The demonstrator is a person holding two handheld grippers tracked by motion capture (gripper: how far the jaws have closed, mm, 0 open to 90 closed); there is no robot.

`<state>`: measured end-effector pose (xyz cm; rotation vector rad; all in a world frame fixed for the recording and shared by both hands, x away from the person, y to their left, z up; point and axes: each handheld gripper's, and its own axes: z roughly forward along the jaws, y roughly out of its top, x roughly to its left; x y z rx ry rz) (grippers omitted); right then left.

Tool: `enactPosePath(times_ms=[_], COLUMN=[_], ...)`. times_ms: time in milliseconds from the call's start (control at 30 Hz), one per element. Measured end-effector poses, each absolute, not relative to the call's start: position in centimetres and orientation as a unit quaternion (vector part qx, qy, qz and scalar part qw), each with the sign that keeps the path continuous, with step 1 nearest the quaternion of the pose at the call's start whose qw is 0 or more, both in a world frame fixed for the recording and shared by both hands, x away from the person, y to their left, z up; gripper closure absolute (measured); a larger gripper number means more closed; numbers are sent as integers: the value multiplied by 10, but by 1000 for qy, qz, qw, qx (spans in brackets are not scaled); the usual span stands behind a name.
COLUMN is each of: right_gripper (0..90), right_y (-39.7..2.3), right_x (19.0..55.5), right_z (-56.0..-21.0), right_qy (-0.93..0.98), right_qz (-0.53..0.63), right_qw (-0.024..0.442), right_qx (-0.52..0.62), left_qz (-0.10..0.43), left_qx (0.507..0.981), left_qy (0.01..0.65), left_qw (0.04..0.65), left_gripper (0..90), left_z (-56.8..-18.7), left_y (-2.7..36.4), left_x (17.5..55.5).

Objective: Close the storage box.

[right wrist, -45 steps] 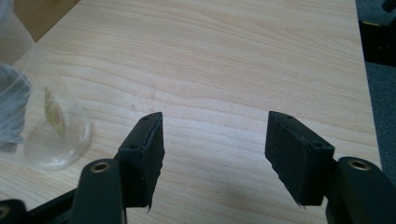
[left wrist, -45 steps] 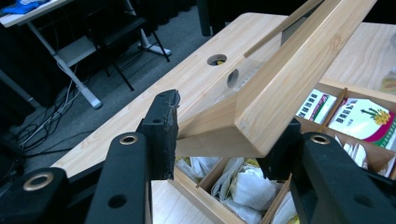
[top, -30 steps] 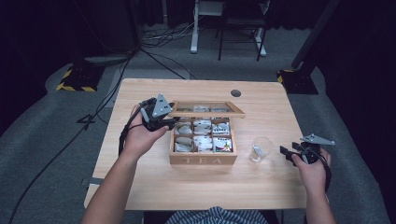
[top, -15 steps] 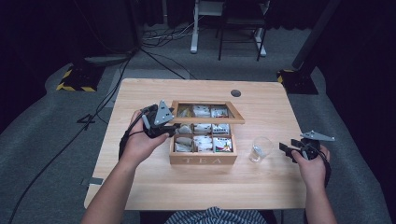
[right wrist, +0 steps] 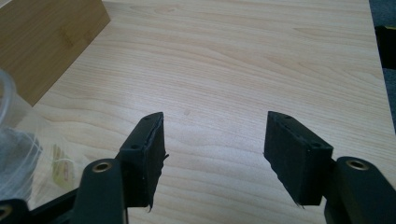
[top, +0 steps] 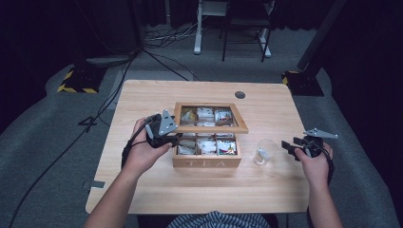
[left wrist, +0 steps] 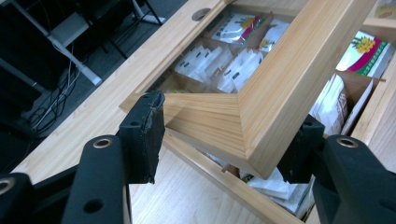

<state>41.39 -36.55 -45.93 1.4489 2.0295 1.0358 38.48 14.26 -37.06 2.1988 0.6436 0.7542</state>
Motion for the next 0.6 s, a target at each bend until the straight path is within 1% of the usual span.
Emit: enactPosePath(times_ms=[333, 600], right_gripper=[389, 390], right_y=[-357, -357], right_x=[422, 426], right_z=[-458, -458], right_qy=[737, 736], right_qz=[380, 382], right_qw=[213, 211], right_qx=[516, 518], left_qz=[310, 303], left_qx=[863, 871], left_qy=[241, 246], left_qw=[320, 299], left_gripper=[413, 391], left_z=[-379, -387], left_y=[135, 133], left_x=[375, 371])
